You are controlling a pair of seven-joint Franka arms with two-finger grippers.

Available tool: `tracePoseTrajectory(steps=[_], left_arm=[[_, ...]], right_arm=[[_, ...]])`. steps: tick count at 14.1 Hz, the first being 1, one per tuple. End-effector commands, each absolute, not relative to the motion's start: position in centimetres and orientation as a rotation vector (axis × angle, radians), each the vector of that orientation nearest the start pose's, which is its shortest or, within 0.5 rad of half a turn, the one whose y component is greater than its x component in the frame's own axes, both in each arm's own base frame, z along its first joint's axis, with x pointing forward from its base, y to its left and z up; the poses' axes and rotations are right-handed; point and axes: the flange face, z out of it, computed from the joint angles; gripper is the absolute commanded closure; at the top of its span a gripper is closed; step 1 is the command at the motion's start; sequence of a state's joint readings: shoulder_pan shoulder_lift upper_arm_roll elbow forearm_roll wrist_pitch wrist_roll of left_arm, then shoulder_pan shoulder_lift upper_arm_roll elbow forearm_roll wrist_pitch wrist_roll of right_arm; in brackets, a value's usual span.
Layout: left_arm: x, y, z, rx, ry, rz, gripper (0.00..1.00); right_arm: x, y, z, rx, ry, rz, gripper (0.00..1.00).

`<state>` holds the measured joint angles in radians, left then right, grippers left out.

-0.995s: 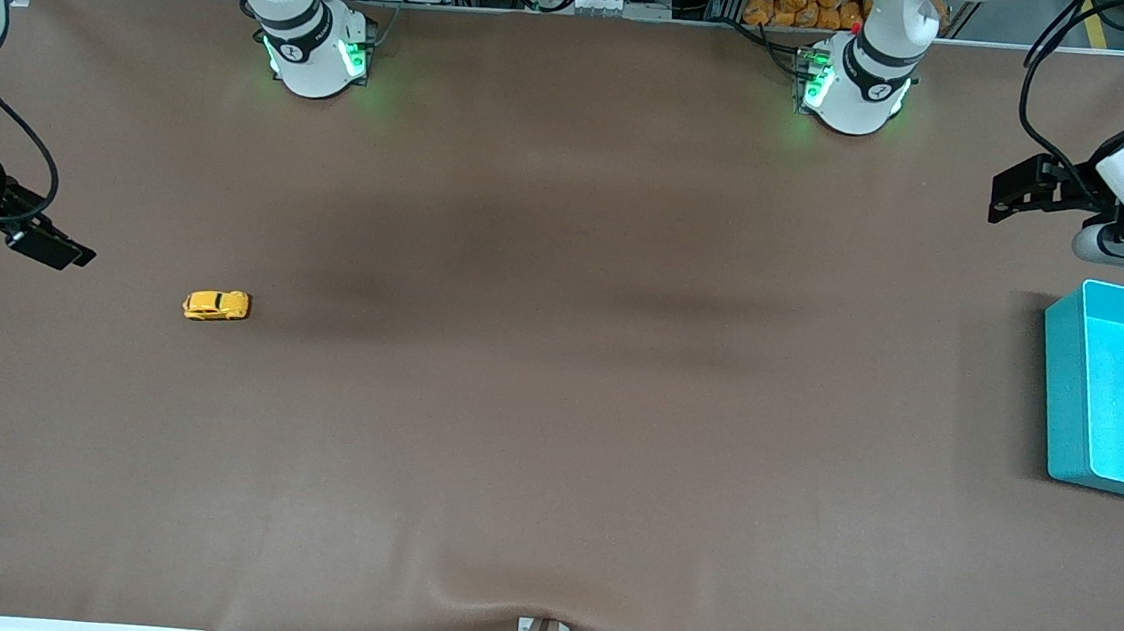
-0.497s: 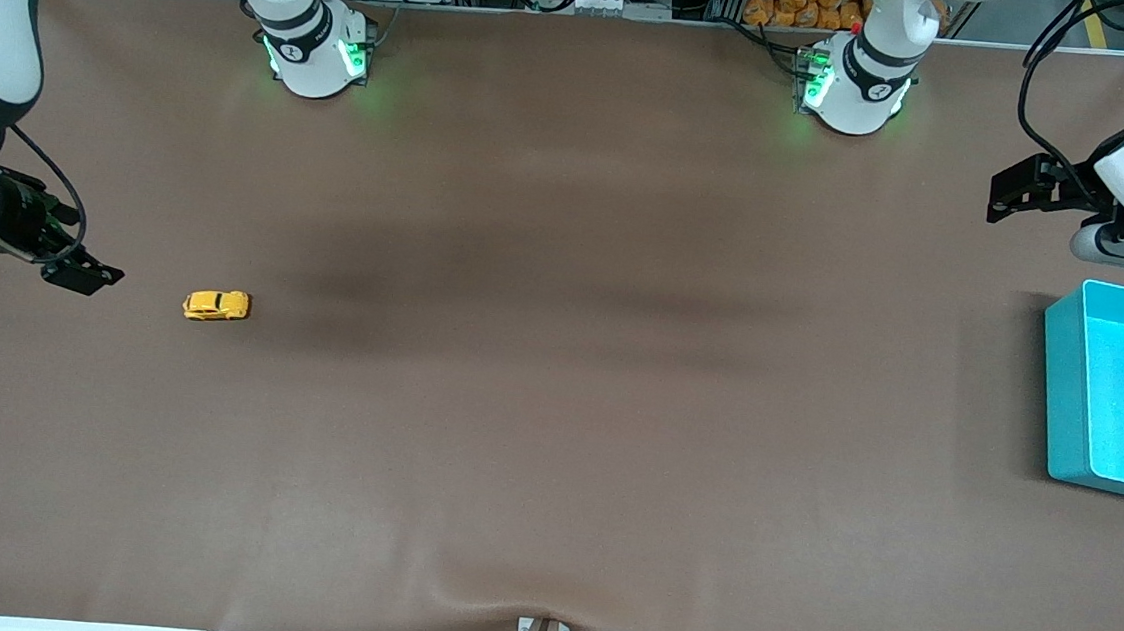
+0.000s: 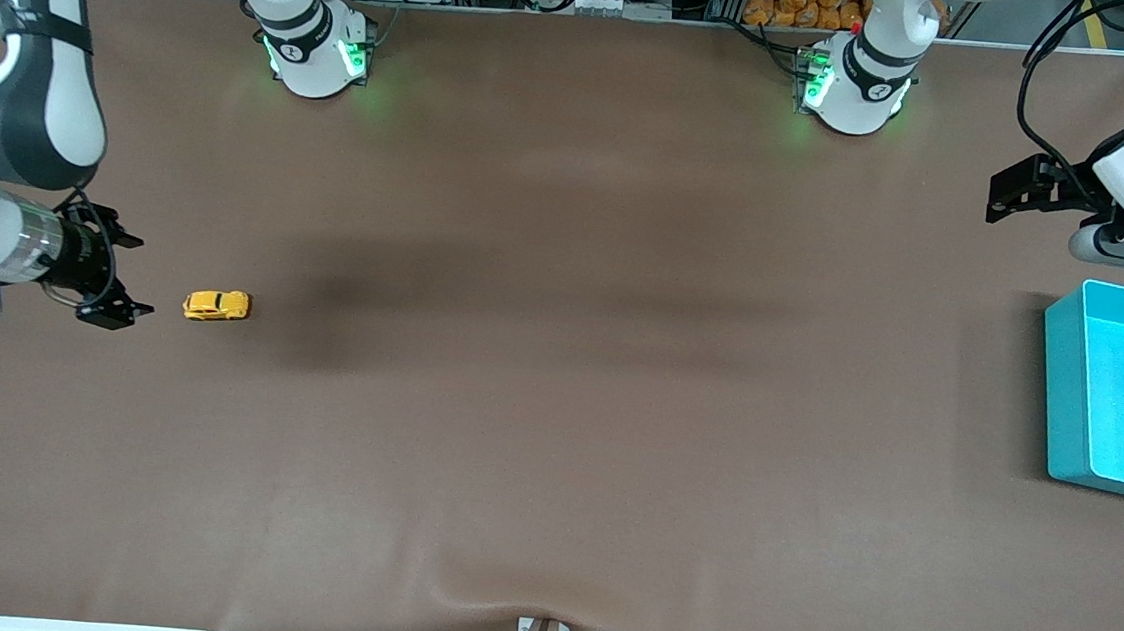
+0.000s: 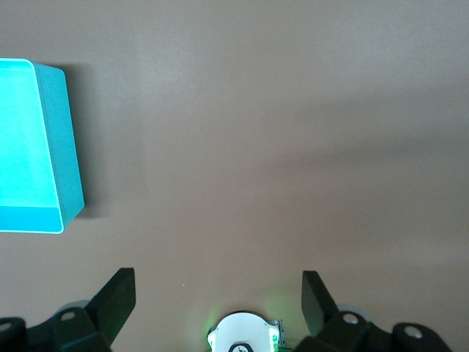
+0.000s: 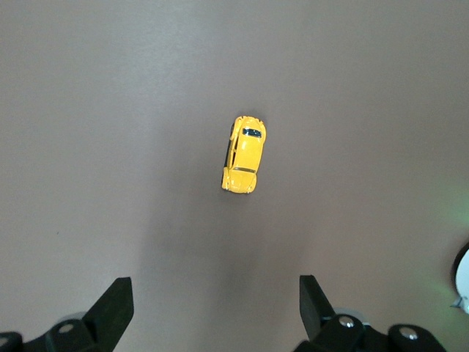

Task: Wind and store yellow beetle car
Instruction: 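Lower the open right gripper over the yellow car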

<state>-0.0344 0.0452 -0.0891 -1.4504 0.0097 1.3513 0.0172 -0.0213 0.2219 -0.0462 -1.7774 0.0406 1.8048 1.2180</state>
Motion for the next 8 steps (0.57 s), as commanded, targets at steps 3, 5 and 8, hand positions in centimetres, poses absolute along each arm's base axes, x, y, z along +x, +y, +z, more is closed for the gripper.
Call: tracePoseTrajectory(steps=[3, 5, 8], left_arm=[[53.9, -7.0, 64.0, -3.132, 0.2, 0.227, 0.0], [53.9, -6.9, 64.0, -3.131, 0.197, 0.227, 0.0], [53.9, -6.9, 64.0, -3.132, 0.198, 0.227, 0.0]], right_arm=[[57.6, -3.3, 36.9, -2.37, 2.136, 0.201, 0.0], [56.7, -3.7, 35.5, -2.35, 2.142, 0.175, 0.0], [56.1, -6.0, 33.5, -2.248, 2.212, 0.136, 0.0]])
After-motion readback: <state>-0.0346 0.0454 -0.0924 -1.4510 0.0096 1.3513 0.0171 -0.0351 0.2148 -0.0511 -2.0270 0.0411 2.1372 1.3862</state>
